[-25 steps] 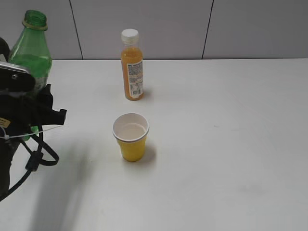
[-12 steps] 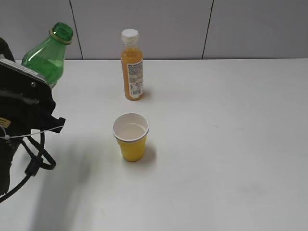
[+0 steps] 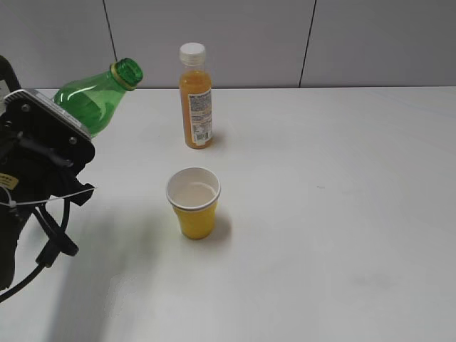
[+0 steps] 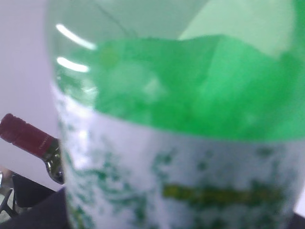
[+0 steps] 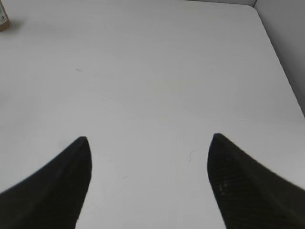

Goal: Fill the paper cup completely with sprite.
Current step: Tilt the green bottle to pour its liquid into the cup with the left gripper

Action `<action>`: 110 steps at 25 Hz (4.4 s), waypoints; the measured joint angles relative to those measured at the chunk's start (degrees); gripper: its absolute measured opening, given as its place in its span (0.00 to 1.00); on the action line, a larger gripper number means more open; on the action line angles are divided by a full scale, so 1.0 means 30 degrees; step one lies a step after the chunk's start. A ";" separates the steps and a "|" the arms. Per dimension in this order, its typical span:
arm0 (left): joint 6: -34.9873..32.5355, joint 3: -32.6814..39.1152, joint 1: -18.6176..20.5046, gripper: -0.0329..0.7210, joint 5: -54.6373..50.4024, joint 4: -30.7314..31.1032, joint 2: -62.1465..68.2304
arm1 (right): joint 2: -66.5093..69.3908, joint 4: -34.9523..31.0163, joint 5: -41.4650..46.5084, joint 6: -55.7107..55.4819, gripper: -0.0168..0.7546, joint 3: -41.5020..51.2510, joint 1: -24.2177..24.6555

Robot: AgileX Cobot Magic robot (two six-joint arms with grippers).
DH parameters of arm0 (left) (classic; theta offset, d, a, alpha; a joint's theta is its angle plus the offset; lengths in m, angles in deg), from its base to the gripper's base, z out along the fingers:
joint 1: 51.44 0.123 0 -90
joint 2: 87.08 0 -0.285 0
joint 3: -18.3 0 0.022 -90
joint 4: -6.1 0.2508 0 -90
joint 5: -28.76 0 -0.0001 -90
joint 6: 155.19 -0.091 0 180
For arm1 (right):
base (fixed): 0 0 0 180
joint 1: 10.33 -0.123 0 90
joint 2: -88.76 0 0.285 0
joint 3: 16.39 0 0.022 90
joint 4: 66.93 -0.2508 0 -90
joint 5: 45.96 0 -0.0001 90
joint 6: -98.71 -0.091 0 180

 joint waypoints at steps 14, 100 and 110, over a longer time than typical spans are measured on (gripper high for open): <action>-0.0761 0.0000 0.0000 0.64 0.0000 0.0042 0.0000 | 0.0000 0.0000 0.0000 0.0000 0.78 0.0000 0.0000; -1.1397 0.0000 0.0000 0.62 0.0036 0.0179 0.1363 | 0.0000 0.0000 0.0000 0.0000 0.78 0.0000 0.0000; -1.1817 0.0000 0.0121 0.62 0.0036 -0.0066 0.1363 | 0.0000 0.0000 0.0000 0.0000 0.78 0.0000 0.0000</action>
